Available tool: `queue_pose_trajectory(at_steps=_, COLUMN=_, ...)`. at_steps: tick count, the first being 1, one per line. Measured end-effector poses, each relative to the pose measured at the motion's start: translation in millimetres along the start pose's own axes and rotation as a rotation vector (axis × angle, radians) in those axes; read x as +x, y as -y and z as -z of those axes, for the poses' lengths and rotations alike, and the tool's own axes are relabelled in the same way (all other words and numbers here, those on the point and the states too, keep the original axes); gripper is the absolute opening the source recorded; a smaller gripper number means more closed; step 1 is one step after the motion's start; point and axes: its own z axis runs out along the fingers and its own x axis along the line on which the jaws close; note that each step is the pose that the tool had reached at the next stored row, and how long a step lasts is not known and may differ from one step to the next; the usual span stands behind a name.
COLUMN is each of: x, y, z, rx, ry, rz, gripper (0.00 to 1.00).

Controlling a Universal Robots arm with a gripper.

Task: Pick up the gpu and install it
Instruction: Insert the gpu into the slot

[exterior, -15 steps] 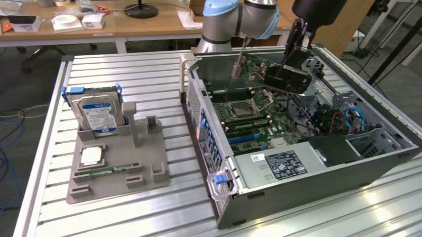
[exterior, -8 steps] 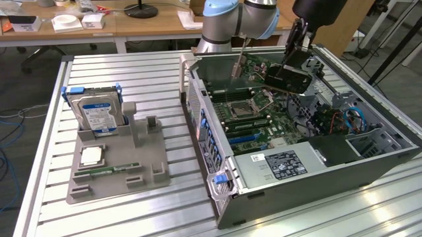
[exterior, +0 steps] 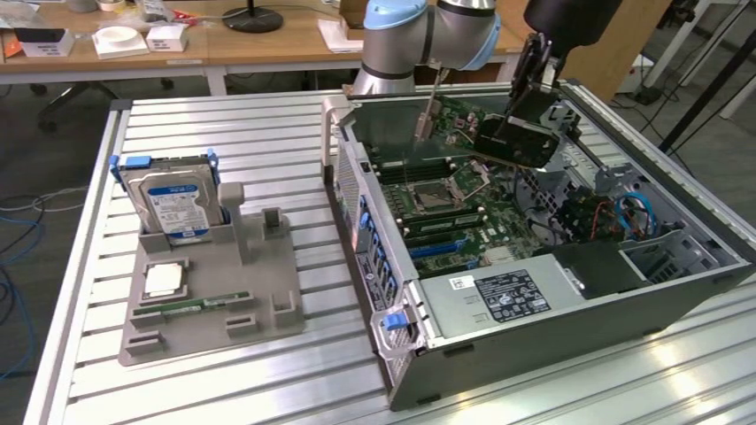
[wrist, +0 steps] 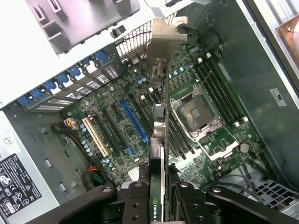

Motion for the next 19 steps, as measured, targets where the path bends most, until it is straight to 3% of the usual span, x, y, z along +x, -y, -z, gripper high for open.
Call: queue_pose_trajectory(at_steps=19, x=0.0, y=0.0, z=0.0, rx=-0.0016, ry=-0.0062, rz=0.088, gripper=0.26)
